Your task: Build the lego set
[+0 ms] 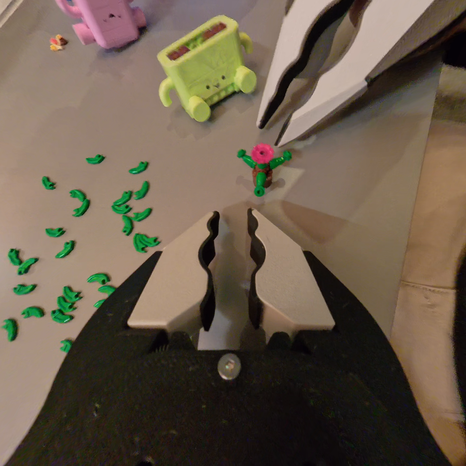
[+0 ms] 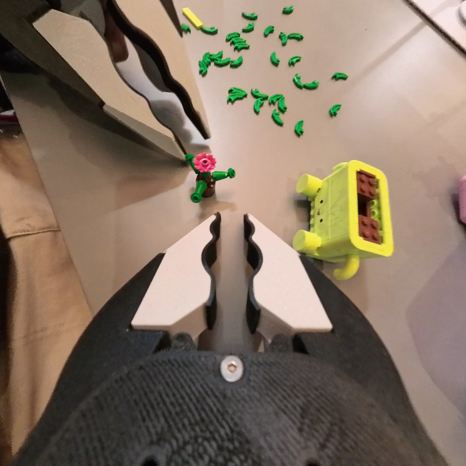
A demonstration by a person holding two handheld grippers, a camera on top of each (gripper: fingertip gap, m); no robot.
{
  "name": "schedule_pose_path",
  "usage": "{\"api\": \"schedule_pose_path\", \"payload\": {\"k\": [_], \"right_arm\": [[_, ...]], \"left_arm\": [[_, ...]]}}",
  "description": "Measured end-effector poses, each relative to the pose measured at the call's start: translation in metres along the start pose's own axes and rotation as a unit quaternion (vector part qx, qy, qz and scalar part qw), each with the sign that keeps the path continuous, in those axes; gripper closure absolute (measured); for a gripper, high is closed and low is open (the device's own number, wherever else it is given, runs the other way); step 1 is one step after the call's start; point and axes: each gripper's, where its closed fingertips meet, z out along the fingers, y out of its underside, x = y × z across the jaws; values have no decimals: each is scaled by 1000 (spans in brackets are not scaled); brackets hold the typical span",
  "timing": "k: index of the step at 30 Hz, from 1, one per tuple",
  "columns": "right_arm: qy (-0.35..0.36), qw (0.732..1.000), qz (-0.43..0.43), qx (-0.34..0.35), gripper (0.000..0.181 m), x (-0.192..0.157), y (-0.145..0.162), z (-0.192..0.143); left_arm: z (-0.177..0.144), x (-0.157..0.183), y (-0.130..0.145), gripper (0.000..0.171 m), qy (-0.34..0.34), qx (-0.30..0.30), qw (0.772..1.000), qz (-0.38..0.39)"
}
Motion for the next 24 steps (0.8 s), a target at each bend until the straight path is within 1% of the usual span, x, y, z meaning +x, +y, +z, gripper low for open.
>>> {"api": "schedule_pose_path", "payload": {"k": [2, 4, 6, 7, 8, 9, 10, 11, 12, 13, 14, 15, 16, 17, 19, 20, 21, 24], "right_arm": [[14, 999, 2, 37, 161, 8, -13, -7], [53, 996, -4, 74, 160, 27, -34, -17], [95, 987, -22, 124, 158, 51, -67, -29], [119, 980, -31, 154, 158, 66, -88, -34], [141, 972, -39, 185, 158, 82, -112, -39], [161, 963, -48, 212, 158, 98, -137, -43], [182, 953, -56, 234, 158, 116, -163, -44], [206, 944, -61, 251, 159, 136, -188, -44], [234, 934, -60, 263, 160, 160, -211, -42], [268, 923, -47, 271, 161, 187, -232, -39], [302, 914, -27, 270, 165, 218, -248, -33], [325, 909, -7, 260, 164, 246, -260, -23], [339, 908, 12, 244, 161, 273, -267, -9], [349, 909, 32, 223, 157, 297, -269, 6], [353, 914, 67, 188, 149, 335, -265, 34], [348, 917, 80, 179, 142, 346, -261, 45], [344, 918, 93, 175, 140, 355, -258, 53], [327, 920, 113, 184, 141, 366, -252, 67]], "left_arm": [[-12, -8, -10, 161, 12, 24, 999, -35], [-32, -30, -27, 168, -1, 58, 997, -48], [-54, -61, -54, 171, -25, 111, 992, -59], [-65, -80, -72, 170, -37, 143, 987, -68], [-74, -104, -89, 166, -65, 171, 980, -79], [-81, -135, -106, 159, -110, 192, 971, -88], [-86, -166, -121, 148, -156, 207, 961, -94], [-88, -198, -136, 128, -204, 218, 949, -102], [-88, -233, -149, 104, -255, 227, 933, -116], [-82, -264, -159, 85, -293, 227, 920, -124], [-72, -291, -165, 71, -319, 213, 914, -134], [-59, -316, -169, 61, -339, 192, 909, -147], [-47, -337, -174, 56, -356, 178, 905, -152], [-39, -355, -179, 52, -376, 176, 896, -155], [-26, -383, -189, 51, -404, 178, 885, -150], [-19, -395, -190, 50, -413, 172, 882, -150], [-12, -404, -189, 49, -418, 164, 881, -151], [3, -424, -186, 51, -428, 154, 876, -162]]}}
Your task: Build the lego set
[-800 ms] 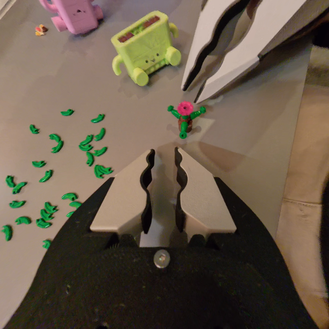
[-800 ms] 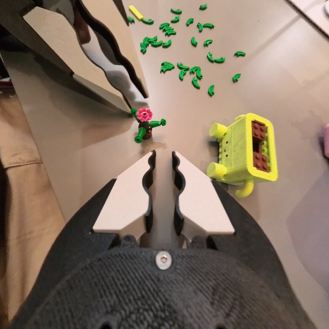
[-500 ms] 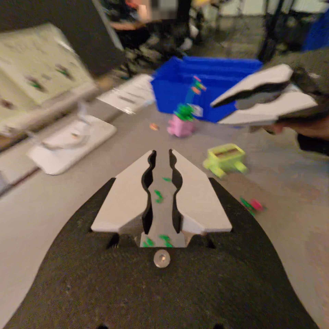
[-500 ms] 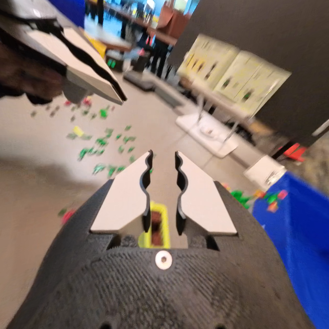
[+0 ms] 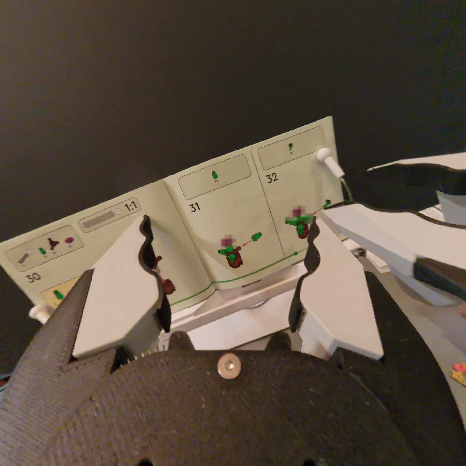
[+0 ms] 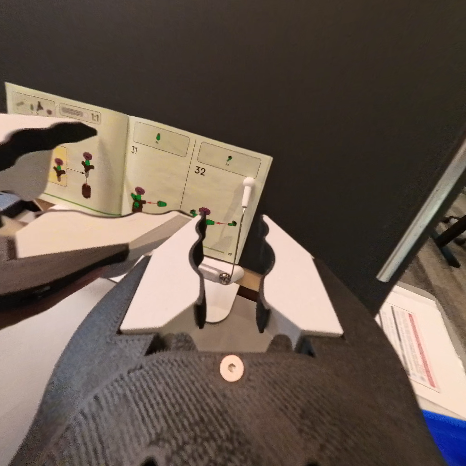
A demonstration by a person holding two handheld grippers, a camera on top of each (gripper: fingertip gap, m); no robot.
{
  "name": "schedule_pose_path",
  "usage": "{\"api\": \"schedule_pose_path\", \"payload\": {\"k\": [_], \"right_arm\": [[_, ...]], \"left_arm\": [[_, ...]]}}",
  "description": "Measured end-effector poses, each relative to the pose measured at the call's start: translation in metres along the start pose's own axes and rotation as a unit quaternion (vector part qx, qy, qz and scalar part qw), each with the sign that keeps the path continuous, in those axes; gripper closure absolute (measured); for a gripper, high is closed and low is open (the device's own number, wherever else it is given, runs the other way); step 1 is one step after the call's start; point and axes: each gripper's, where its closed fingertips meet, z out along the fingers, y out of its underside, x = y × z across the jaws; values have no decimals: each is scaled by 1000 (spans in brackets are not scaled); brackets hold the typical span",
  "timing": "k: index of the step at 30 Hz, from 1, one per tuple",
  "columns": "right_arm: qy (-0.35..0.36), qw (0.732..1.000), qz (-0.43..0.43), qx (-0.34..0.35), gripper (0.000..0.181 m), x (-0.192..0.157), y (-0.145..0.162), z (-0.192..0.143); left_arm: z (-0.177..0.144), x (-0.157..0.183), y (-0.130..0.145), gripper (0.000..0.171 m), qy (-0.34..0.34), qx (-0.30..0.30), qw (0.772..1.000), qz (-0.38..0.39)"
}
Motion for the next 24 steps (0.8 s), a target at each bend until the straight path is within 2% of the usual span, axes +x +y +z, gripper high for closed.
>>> {"api": "schedule_pose_path", "payload": {"k": [2, 4, 6, 8, 14, 20, 24], "right_arm": [[-2, 1000, 1, 3, 145, 1, 5, 5], [-7, 1000, -3, 7, 150, 1, 8, 8], [-11, 1000, -4, 14, 169, 2, 9, 9], [-8, 1000, -4, 21, 181, 5, 9, 9], [-44, 998, 27, 25, 181, 6, 9, 6], [-65, 997, 14, 31, 181, 4, 9, 5], [-69, 997, 8, 29, 181, 4, 9, 5]], "left_arm": [[9, -4, 3, 56, -20, 2, 1000, 1], [10, -14, 2, 75, -64, 12, 998, 22], [10, -14, 3, 76, -64, 15, 997, 29], [9, -15, 4, 78, -63, 15, 998, 25], [2, -23, 4, 113, -60, 41, 997, -25], [-8, -18, 4, 116, -11, 68, 995, -77], [-18, -36, -1, 106, -16, 85, 990, -112]]}}
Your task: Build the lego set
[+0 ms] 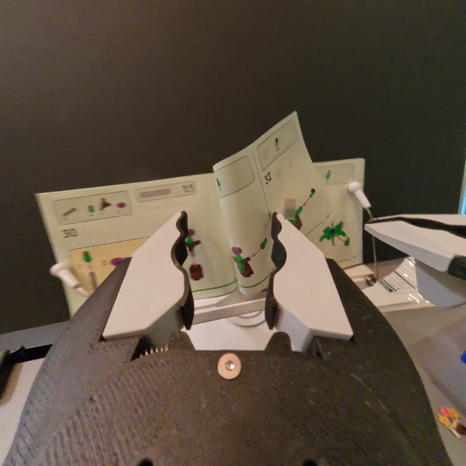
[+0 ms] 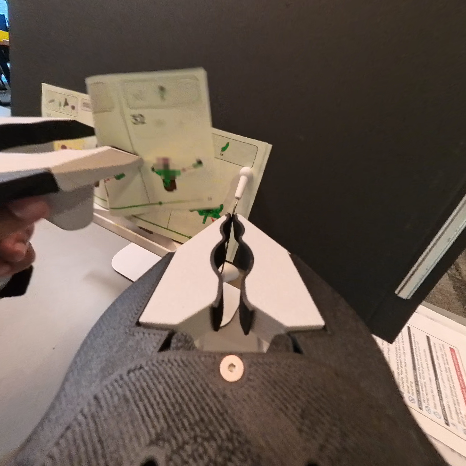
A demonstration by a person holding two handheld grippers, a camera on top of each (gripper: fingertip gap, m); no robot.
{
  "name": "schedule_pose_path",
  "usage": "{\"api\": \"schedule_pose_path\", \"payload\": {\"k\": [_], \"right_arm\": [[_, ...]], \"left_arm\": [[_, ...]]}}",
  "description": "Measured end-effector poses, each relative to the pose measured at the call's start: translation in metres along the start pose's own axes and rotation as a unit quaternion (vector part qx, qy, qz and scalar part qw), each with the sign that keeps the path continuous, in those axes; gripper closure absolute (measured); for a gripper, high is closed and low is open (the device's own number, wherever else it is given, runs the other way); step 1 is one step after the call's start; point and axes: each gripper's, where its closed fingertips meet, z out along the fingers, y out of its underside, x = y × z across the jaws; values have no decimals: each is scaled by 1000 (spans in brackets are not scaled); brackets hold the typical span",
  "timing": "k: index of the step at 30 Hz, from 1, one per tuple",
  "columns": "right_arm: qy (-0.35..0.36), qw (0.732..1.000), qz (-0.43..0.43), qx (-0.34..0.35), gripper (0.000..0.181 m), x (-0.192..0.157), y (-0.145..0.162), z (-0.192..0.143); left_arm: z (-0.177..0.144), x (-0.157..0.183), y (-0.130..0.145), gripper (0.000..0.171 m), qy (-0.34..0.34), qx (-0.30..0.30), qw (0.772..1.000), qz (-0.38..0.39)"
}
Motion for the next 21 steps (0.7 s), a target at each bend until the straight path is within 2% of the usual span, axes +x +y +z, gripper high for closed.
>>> {"api": "schedule_pose_path", "payload": {"k": [3, 6, 7, 9, 11, 12, 14, 15, 18, 21], "right_arm": [[0, 1000, 1, 0, 180, -1, -1, -2], [-3, 1000, -9, 10, 137, -7, -18, -12], [-4, 1000, -18, 23, 132, -10, -28, -18], [5, 998, -34, 50, 138, -16, -44, -27], [12, 998, -43, 40, 156, -22, -46, -20], [-14, 998, -51, 16, 155, -35, -42, -10], [-92, 992, -74, -36, 141, -71, -36, 7], [-128, 987, -88, -41, 135, -88, -41, 11], [-154, 976, -155, 0, 120, -114, -76, 20], [-183, 946, -266, 42, 134, -138, -110, 32]], "left_arm": [[-12, -26, -13, 104, -19, 16, 999, -19], [-27, -38, -26, 104, 23, 27, 997, -62], [-31, -35, -28, 107, 58, 23, 995, -81], [-36, -31, -26, 108, 118, -4, 986, -119], [-39, -34, -25, 108, 141, -12, 980, -140], [-40, -40, -25, 108, 135, -10, 980, -147], [-40, -61, -22, 110, 99, -6, 982, -159], [-39, -76, -17, 111, 70, -13, 983, -167], [-38, -110, 7, 113, 2, -52, 984, -170], [-34, -117, 29, 114, -10, -95, 984, -149]]}}
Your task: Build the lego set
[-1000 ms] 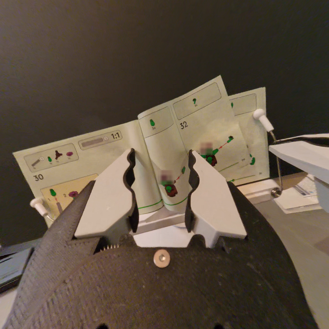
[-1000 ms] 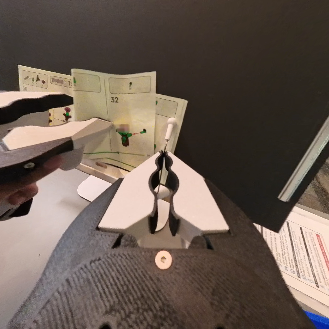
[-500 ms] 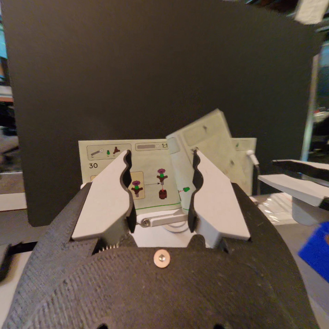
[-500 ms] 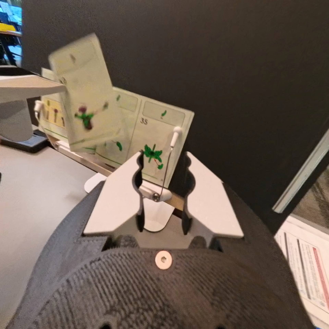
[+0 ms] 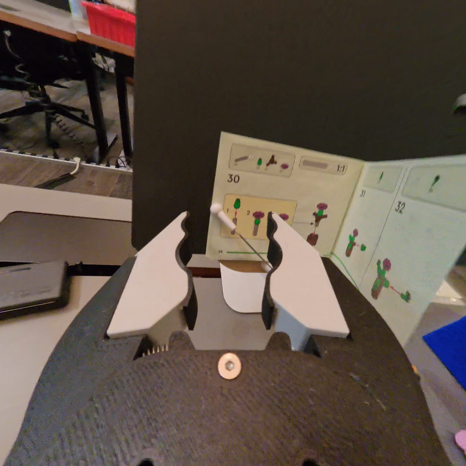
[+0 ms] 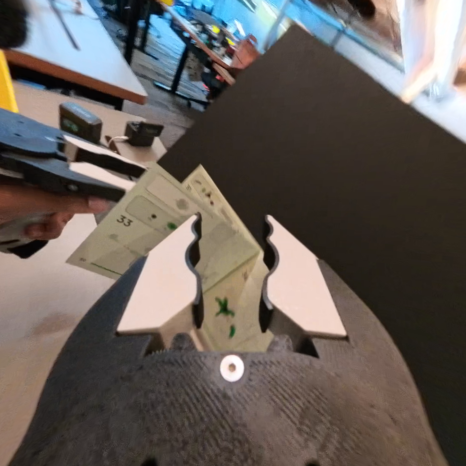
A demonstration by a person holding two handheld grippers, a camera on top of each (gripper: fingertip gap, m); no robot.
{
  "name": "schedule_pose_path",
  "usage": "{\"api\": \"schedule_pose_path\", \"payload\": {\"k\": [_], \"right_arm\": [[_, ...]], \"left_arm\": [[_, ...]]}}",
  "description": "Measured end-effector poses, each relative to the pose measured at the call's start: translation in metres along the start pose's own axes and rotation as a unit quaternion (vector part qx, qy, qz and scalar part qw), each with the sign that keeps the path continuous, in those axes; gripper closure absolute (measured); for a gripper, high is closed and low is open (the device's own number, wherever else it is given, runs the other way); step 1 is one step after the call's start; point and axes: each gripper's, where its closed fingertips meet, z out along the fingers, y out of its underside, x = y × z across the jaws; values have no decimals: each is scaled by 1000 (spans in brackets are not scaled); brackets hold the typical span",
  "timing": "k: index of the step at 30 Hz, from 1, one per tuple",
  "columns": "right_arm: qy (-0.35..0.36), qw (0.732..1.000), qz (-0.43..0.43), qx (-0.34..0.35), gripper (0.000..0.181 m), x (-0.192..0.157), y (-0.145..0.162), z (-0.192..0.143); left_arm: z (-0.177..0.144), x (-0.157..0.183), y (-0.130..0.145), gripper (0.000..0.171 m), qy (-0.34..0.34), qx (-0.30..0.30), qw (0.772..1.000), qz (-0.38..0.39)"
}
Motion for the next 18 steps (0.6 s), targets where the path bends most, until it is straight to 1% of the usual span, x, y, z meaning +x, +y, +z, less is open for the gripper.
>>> {"api": "schedule_pose_path", "payload": {"k": [1, 2, 4, 6, 7, 8, 10, 11, 12, 14, 16, 18], "right_arm": [[-21, 999, -44, 2, 137, -4, -8, 9], [-50, 995, -83, -2, 145, -9, -13, 19], [-146, 981, -124, -39, 146, -29, -10, 36], [-245, 954, -122, -121, 147, -44, 8, 42], [-281, 940, -112, -156, 159, -47, 14, 41], [-307, 930, -96, -175, 170, -48, 17, 39], [-343, 919, -62, -183, 180, -47, 16, 34], [-353, 917, -50, -182, 178, -46, 15, 32], [-360, 915, -44, -177, 167, -45, 15, 31], [-364, 915, -43, -170, 140, -42, 13, 32], [-373, 911, -45, -170, 122, -41, 9, 34], [-398, 895, -53, -192, 124, -42, 7, 35]], "left_arm": [[3, 2, 6, 117, 9, -13, 1000, 1], [5, 4, 10, 118, 17, -22, 1000, -5], [8, 10, 14, 133, 33, -30, 999, -11], [9, 9, 13, 141, 24, -22, 999, -7], [9, 8, 13, 146, 20, -19, 1000, -6], [10, 6, 13, 150, 16, -20, 1000, -6], [11, 3, 13, 157, 14, -16, 1000, -12], [11, 2, 13, 160, 17, -15, 1000, -19], [11, 1, 13, 161, 23, -16, 999, -26], [10, 2, 13, 162, 35, -18, 998, -38], [10, 2, 13, 163, 40, -20, 998, -39], [9, 2, 13, 163, 40, -23, 998, -32]]}}
